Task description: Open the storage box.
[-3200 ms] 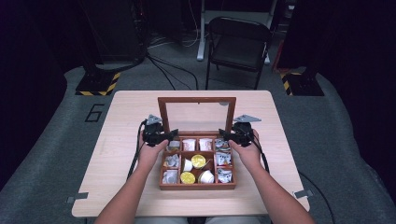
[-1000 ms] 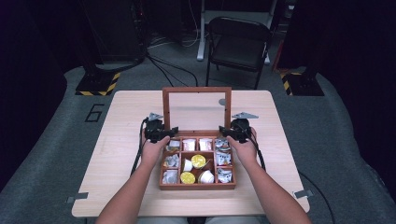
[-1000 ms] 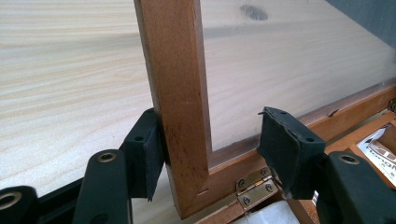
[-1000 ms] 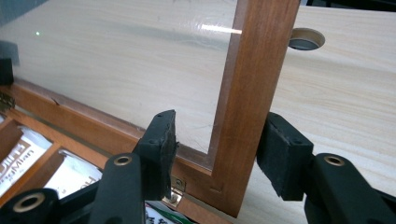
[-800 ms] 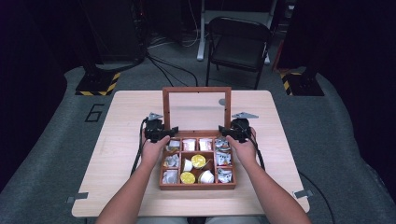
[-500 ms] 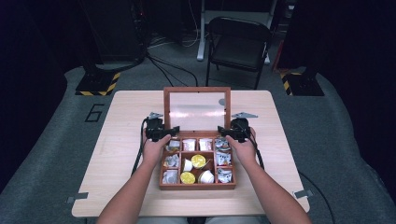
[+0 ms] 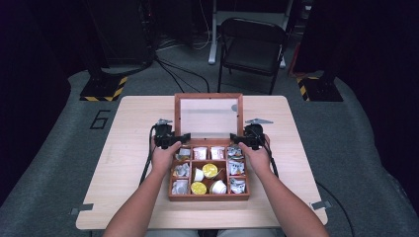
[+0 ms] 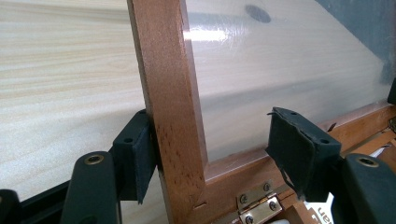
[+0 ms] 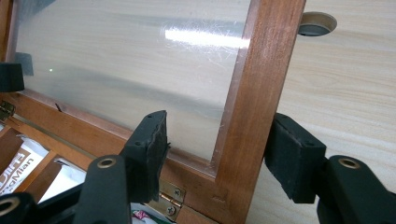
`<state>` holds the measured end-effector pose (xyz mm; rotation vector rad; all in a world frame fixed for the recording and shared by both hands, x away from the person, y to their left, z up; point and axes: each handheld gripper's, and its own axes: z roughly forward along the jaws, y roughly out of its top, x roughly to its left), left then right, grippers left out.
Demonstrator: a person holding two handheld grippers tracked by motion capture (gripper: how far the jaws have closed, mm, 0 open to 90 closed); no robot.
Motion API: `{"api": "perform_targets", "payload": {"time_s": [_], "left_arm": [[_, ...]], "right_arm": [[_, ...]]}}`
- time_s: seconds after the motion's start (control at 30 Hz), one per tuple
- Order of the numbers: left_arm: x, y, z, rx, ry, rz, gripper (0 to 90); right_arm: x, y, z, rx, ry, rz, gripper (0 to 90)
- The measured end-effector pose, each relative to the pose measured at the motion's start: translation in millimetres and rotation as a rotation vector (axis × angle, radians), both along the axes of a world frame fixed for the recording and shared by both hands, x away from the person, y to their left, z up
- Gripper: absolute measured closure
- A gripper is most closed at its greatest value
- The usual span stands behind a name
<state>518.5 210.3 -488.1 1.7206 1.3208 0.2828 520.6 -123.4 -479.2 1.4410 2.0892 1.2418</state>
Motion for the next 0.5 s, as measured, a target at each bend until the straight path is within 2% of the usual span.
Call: {"api": "perform_targets", "payload": {"time_s": [0.13,0.3,0.5], "left_arm": [[0.9,0.4,-1.1,-0.002,0.007,0.001,34.2],[1.9,0.9,-2.1,-0.007,0.015,0.002,34.0],[3.0,1.4,-3.7,-0.014,0.023,0.003,33.5]], "right_arm": [[1.4,0.4,-0.8,0.011,0.016,-0.005,39.6],[4.4,2.9,1.0,-0.001,0.047,-0.011,37.8],[6.0,3.0,-0.7,0.001,0.055,-0.016,36.8]]}}
